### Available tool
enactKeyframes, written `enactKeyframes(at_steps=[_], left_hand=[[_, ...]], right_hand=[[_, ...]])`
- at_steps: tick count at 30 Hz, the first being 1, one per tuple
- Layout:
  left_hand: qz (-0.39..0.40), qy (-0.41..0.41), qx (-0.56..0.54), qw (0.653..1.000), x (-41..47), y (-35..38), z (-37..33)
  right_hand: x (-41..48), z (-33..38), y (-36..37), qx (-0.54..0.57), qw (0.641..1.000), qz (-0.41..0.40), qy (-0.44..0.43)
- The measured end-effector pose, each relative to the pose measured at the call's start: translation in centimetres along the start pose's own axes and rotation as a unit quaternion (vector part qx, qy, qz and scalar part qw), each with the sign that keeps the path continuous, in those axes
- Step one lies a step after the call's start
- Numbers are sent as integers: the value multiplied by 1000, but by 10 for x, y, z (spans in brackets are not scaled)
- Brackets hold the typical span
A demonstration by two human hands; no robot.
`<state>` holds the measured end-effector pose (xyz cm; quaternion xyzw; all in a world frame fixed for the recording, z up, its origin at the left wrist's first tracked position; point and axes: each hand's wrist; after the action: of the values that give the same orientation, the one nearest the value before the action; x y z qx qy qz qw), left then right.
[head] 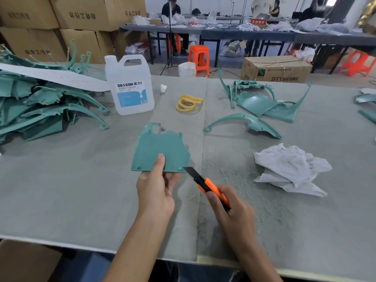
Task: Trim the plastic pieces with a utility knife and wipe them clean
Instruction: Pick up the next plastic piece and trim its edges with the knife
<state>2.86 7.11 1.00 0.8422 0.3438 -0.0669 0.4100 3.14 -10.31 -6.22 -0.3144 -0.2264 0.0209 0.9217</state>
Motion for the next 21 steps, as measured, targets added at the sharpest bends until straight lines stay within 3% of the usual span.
enactKeyframes(at_steps=[14, 21], left_hand=[[-5, 48, 57, 997, -7, -2, -2], [82, 12, 145, 986, -16, -18, 2]], right_hand=[[1, 0, 1, -8, 1000, -5, 10], [6, -2, -1, 38, 995, -56, 74]])
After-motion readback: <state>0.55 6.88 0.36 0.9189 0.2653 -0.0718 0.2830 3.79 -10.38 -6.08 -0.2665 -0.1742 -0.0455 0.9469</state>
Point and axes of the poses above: each hand's wrist, its own x-axis towards the middle knuckle, its own y-axis out of the palm, z = x × y, and after that the axes turned 5 degrees about -y, right-handed
